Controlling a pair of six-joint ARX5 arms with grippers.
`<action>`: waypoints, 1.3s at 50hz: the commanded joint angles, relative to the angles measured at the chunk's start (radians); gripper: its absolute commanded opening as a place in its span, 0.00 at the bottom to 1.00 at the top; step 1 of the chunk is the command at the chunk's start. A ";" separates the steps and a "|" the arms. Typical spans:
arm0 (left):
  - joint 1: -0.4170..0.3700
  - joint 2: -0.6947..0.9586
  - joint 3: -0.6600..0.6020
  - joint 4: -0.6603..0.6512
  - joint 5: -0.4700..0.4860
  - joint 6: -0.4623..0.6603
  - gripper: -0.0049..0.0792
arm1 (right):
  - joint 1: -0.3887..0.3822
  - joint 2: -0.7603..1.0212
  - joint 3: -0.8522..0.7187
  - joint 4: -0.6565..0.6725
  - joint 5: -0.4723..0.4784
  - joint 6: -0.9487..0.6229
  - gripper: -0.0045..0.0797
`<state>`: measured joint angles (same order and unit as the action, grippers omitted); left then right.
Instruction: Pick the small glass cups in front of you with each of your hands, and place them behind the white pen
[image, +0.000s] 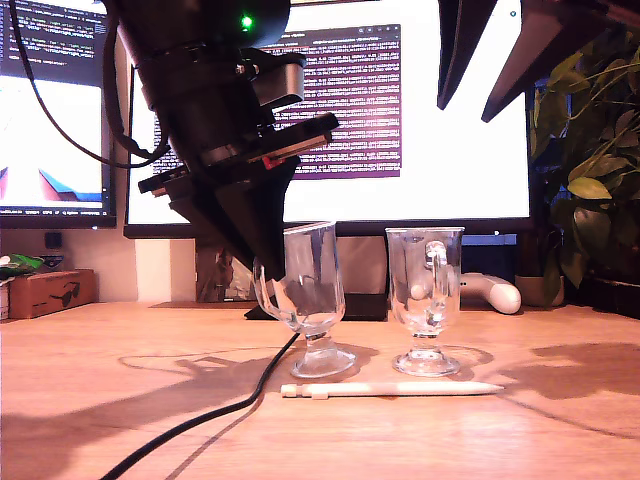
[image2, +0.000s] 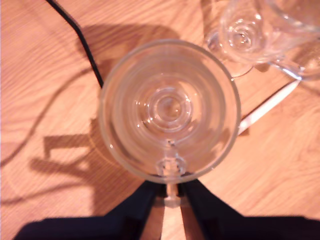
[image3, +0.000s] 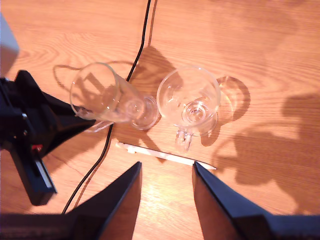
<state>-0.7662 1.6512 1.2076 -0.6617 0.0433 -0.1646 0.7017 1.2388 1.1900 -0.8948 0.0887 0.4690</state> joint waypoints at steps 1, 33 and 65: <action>-0.012 0.000 0.002 0.009 0.001 0.007 0.12 | 0.002 -0.008 0.003 0.001 -0.001 -0.014 0.40; -0.015 -0.010 0.018 0.056 -0.011 0.007 0.26 | 0.003 -0.008 0.003 -0.013 -0.005 -0.020 0.40; -0.005 -0.097 0.040 -0.151 -0.026 0.034 0.32 | 0.002 -0.008 0.003 -0.069 0.005 -0.055 0.34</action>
<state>-0.7761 1.5787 1.2385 -0.8062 0.0238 -0.1345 0.7017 1.2388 1.1900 -0.9485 0.0879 0.4412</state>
